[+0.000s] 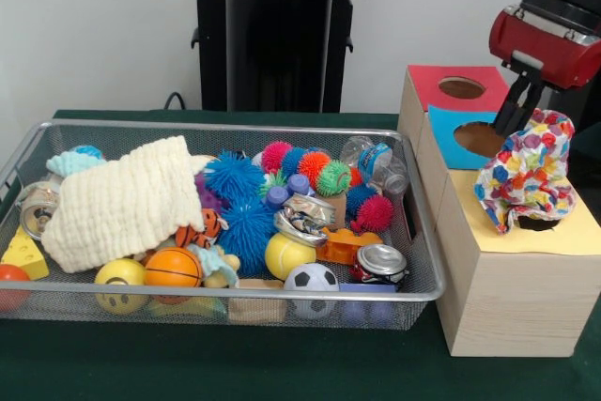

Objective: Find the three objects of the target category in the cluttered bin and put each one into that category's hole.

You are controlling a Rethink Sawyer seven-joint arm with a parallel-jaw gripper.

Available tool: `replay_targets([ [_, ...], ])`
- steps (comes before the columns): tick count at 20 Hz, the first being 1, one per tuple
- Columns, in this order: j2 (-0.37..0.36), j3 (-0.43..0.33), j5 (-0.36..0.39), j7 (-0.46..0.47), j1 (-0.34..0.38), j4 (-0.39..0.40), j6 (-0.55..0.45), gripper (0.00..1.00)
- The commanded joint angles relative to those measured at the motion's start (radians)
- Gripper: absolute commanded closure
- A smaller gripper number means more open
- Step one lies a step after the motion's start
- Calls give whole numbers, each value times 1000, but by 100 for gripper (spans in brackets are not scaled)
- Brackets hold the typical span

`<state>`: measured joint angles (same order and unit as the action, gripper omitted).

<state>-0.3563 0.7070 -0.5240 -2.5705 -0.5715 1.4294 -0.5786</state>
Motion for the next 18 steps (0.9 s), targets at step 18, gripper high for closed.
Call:
replay_targets([
  [18,55,105,14,-285,-38,-16,-209,100],
])
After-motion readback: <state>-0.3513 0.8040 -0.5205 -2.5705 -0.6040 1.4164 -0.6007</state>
